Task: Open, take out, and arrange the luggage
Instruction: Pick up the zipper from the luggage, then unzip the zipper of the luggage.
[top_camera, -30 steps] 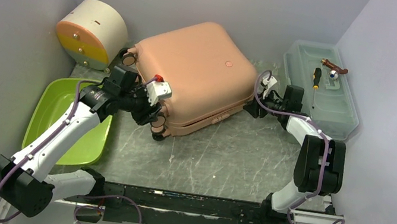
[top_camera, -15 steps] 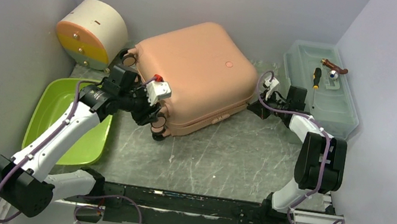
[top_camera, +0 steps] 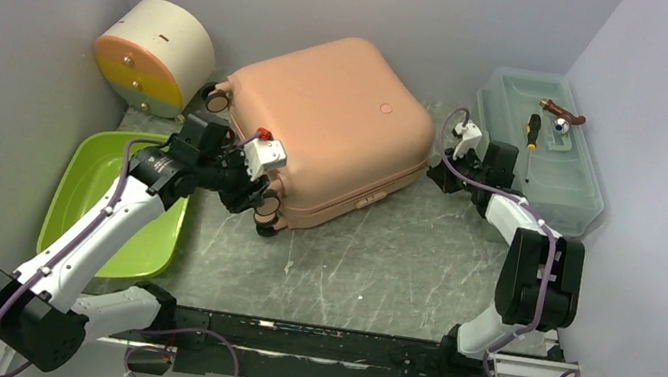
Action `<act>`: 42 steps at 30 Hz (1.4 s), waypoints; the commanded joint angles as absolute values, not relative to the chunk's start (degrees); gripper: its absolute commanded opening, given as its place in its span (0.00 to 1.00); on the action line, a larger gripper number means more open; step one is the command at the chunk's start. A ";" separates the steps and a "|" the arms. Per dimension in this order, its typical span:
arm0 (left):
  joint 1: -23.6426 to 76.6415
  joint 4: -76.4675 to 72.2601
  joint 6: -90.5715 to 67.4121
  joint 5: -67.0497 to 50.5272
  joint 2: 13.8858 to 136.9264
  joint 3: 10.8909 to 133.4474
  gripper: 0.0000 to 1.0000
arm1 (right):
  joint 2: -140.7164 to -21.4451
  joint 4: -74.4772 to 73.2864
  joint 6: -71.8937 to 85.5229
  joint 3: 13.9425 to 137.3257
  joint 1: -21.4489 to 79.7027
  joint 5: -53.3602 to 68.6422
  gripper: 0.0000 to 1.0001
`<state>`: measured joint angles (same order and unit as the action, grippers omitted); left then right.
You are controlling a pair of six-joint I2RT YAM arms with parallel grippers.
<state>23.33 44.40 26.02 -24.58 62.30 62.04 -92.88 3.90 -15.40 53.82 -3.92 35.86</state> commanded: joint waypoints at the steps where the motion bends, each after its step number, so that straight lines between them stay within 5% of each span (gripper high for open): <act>1: 23.12 52.01 26.60 -23.51 59.74 61.66 0.00 | -93.60 5.95 -14.42 59.70 -5.15 19.83 0.00; 8: 23.03 53.83 27.15 -23.50 58.03 61.89 0.00 | -99.01 1.63 -16.62 69.01 -2.62 10.81 0.00; 28: 22.95 56.13 28.73 -22.63 57.61 68.28 0.00 | -116.41 -8.35 -27.45 93.06 2.41 21.78 0.00; 32: 22.90 47.86 25.05 -12.25 61.92 73.42 0.00 | -119.30 -9.77 -26.43 97.13 3.01 23.23 0.00; 34: 22.94 41.96 23.47 -5.85 65.56 76.18 0.13 | -119.67 -9.69 -25.52 97.59 3.07 24.26 0.00; 42: 21.21 18.78 19.68 15.27 90.71 93.99 0.02 | -116.55 -7.21 -24.43 92.44 3.00 27.43 0.00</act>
<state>22.63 34.44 22.57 1.91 79.94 84.79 -118.54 -14.94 -23.83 94.06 2.28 26.96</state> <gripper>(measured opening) 0.066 0.044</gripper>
